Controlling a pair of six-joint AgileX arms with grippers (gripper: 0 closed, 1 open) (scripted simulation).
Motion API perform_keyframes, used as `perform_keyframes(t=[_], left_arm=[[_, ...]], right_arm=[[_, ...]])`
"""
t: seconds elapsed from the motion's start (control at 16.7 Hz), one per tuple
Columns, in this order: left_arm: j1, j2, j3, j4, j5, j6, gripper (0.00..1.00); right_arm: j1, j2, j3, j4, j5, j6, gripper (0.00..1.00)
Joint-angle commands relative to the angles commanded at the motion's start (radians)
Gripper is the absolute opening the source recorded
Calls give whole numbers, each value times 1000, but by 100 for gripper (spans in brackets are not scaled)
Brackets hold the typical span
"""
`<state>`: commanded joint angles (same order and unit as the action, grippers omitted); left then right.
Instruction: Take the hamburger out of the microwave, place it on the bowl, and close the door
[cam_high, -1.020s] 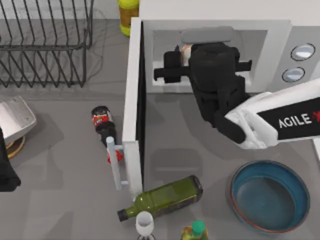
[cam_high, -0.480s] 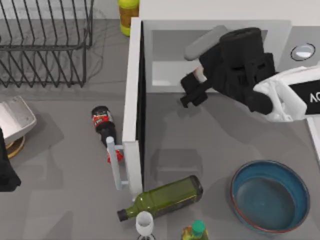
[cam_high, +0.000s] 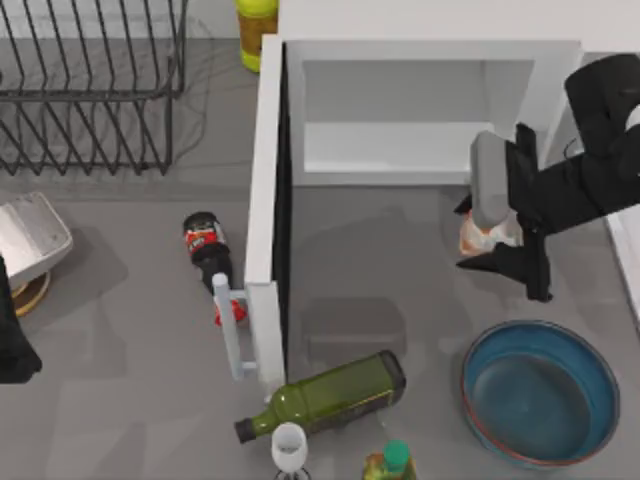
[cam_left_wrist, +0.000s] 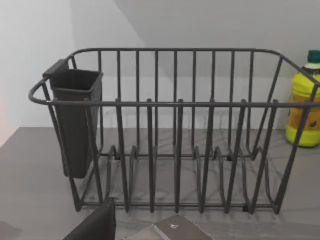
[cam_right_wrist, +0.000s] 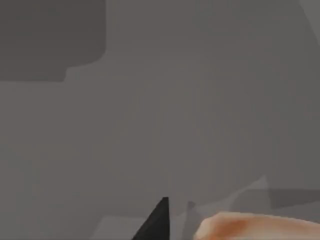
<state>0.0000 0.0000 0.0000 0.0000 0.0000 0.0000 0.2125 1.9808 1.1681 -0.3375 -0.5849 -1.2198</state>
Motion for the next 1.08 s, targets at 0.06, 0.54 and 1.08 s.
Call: perform_keyframes(t=[0.06,0.54,1.08], left_arm=[[0,0,0,0,0,0,100],[0,0,0,0,0,0,100],[0,0,0,0,0,0,100]], right_arm=[[-36,0,-10,-82,-75,-130,0],[-296,82,-174,-657,-524,-968,0],[-370,160,-244,-825,-617,-1184,0]])
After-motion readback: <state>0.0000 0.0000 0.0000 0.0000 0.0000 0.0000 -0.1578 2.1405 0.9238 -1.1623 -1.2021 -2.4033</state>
